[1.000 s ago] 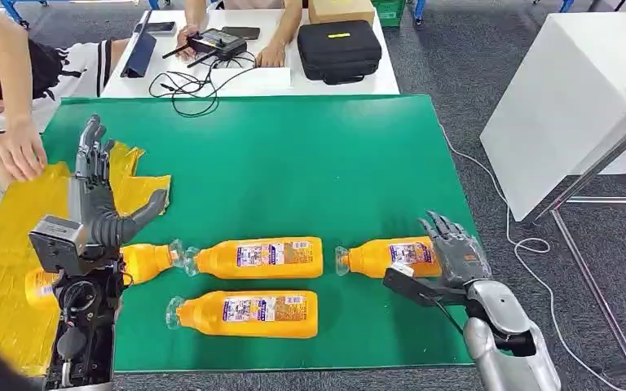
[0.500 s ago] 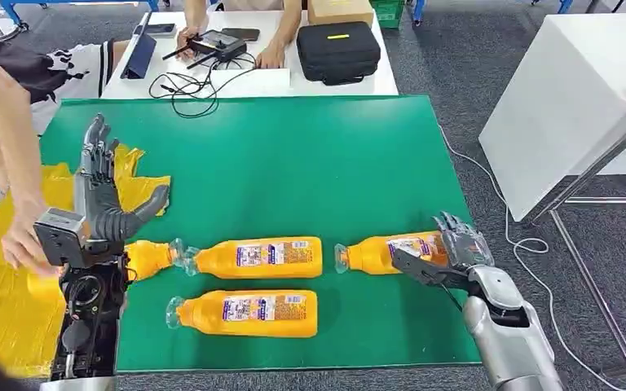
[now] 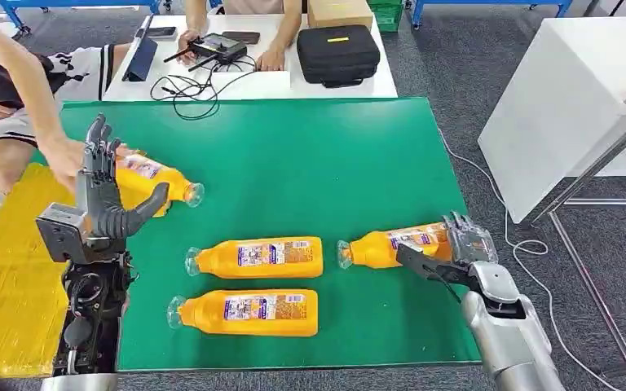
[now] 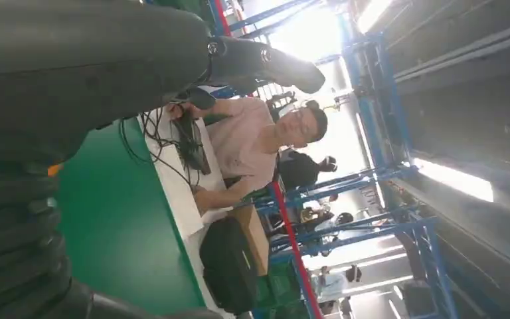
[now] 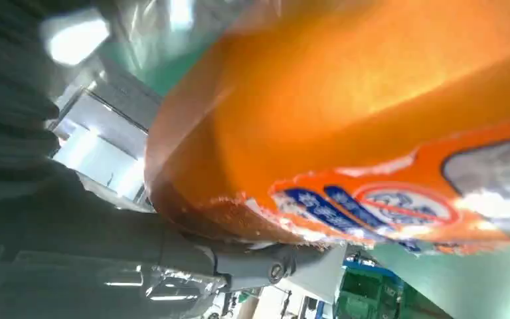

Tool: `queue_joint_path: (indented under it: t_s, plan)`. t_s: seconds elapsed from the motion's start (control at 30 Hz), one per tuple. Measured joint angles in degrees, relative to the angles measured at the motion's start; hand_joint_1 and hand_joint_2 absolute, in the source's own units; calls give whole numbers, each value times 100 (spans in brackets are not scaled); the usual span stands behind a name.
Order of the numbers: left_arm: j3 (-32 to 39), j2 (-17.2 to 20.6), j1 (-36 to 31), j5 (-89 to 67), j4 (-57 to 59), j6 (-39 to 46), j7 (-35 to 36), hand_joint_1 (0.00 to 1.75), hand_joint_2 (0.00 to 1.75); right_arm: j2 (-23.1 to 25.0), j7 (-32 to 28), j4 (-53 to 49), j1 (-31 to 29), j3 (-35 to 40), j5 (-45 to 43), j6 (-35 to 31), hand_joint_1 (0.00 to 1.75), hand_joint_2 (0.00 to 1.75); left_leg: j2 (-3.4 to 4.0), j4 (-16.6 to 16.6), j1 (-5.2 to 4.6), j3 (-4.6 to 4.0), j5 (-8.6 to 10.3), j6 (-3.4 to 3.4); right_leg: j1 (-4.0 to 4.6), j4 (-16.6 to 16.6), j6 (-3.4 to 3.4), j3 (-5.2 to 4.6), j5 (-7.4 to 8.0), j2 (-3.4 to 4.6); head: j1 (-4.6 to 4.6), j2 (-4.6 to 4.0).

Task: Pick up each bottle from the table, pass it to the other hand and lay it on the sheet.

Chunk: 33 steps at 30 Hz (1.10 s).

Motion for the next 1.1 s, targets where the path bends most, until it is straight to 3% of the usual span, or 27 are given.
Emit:
queue_joint_path:
  t_s: [0.57,0.8,1.1]
  plan:
    - [162,9,289,24,-55,48,41,0,175,299,-548,-376,250,-129,9,-836,175,175,-7,0,14,-37,3,-1,8,2,-1,-29,0,-7,-2,0]
    - [232,-2,351,-24,-87,48,78,0,175,579,-398,-959,405,-439,-146,-1309,175,175,-9,0,14,-50,3,-2,8,2,0,-43,0,-8,0,0]
    - [238,-28,346,-81,-87,44,116,0,175,824,-352,-1478,621,-616,-166,-1324,175,175,-7,0,13,-61,2,-1,6,2,0,-55,0,-8,0,0]
